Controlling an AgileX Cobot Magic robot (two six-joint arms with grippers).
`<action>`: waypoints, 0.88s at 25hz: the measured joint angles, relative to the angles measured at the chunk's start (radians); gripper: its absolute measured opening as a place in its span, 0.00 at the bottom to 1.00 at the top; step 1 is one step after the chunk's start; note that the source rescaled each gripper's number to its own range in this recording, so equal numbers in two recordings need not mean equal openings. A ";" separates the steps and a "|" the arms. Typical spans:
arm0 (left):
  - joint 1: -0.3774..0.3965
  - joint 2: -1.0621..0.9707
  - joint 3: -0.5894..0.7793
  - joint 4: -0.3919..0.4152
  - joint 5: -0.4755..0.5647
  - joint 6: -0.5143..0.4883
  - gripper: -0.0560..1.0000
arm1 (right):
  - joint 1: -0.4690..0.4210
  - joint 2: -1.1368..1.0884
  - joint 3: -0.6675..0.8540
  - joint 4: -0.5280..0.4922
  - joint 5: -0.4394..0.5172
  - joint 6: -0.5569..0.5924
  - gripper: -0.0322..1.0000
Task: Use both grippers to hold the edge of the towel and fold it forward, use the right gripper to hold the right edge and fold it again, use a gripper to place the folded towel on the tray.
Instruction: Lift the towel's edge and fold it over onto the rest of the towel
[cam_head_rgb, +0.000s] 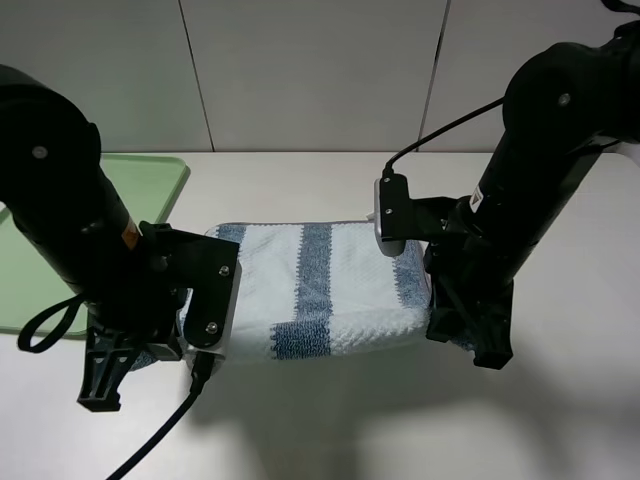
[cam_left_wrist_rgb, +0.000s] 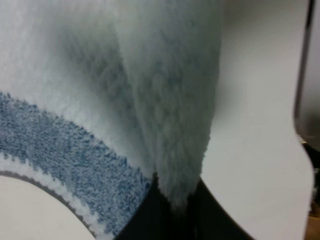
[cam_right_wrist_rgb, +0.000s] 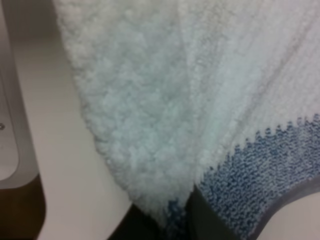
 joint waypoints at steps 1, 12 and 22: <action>0.000 0.000 0.000 -0.005 0.013 0.000 0.06 | 0.000 -0.009 0.000 0.004 0.009 0.008 0.03; -0.002 -0.100 -0.003 -0.033 0.096 0.000 0.06 | 0.005 -0.043 0.000 0.045 0.125 0.040 0.03; -0.002 -0.116 -0.003 -0.003 0.066 0.025 0.05 | 0.005 -0.046 0.000 0.028 0.118 0.058 0.03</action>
